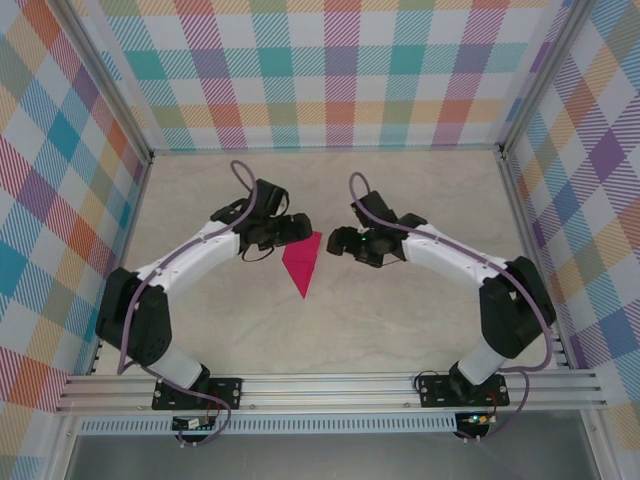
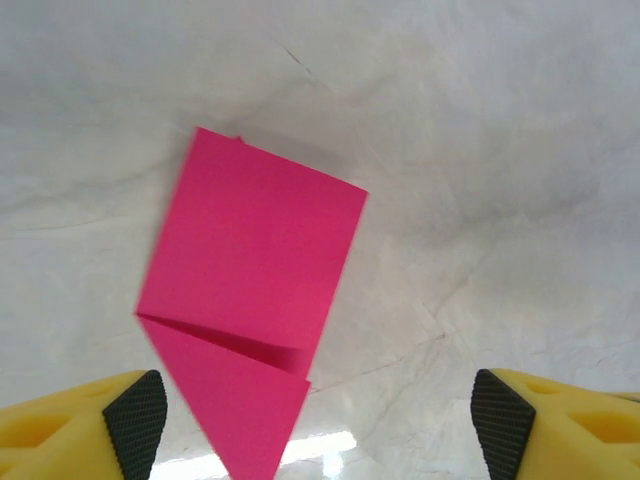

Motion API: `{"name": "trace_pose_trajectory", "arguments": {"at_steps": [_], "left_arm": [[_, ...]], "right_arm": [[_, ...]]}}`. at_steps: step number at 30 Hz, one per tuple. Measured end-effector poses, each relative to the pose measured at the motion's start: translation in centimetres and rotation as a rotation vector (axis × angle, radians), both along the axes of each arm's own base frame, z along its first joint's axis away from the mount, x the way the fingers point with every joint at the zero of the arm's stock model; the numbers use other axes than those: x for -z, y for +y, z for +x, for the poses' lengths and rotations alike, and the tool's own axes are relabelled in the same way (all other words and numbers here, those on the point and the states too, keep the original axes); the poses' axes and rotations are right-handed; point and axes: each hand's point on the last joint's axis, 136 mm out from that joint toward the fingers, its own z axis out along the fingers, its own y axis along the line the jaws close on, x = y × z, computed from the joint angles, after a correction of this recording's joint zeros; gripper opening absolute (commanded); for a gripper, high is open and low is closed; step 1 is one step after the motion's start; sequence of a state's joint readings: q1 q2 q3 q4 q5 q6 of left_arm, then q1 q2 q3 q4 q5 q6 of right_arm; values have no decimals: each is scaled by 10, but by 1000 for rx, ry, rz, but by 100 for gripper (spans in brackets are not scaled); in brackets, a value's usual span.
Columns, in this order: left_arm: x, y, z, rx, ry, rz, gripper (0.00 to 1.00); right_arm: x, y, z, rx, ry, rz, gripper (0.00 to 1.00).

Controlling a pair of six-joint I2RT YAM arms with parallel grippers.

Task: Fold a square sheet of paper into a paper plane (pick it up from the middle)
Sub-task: Turn over the paper at the center of the table, then move the paper to the center of the table.

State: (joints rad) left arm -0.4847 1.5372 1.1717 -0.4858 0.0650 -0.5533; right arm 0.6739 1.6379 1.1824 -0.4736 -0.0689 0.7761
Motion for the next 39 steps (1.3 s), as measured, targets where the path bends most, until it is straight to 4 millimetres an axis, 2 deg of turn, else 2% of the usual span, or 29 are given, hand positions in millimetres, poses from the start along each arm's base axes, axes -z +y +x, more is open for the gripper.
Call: {"name": "trace_pose_trajectory", "arguments": {"at_steps": [3,6,8,11,14,20,24,30,32,39], "left_arm": [[6,40,-5,-112,2,8,91],[19,87,-12,-249,26,27,94],[26,110,-17,-316,39,35,95],[33,132,-24,-379,62,38,95],[39,139,-29,-400,79,41,96],[43,138,-31,-398,88,34,96],[41,135,-28,-390,77,17,97],[42,131,-27,-377,84,0,97],[43,129,-27,-374,88,-4,98],[42,122,-24,-351,82,-39,99]], "right_arm": [[8,46,-4,-71,19,25,69],[19,81,-13,-123,45,39,66],[26,100,-18,-154,67,48,64],[37,122,-19,-184,94,59,63],[49,133,-16,-186,114,49,63],[67,134,-9,-194,136,-16,63],[85,133,-13,-232,162,-50,64],[86,127,-19,-334,126,-69,67],[87,119,-27,-396,119,-95,70],[89,75,-47,-634,119,-205,66]]}}
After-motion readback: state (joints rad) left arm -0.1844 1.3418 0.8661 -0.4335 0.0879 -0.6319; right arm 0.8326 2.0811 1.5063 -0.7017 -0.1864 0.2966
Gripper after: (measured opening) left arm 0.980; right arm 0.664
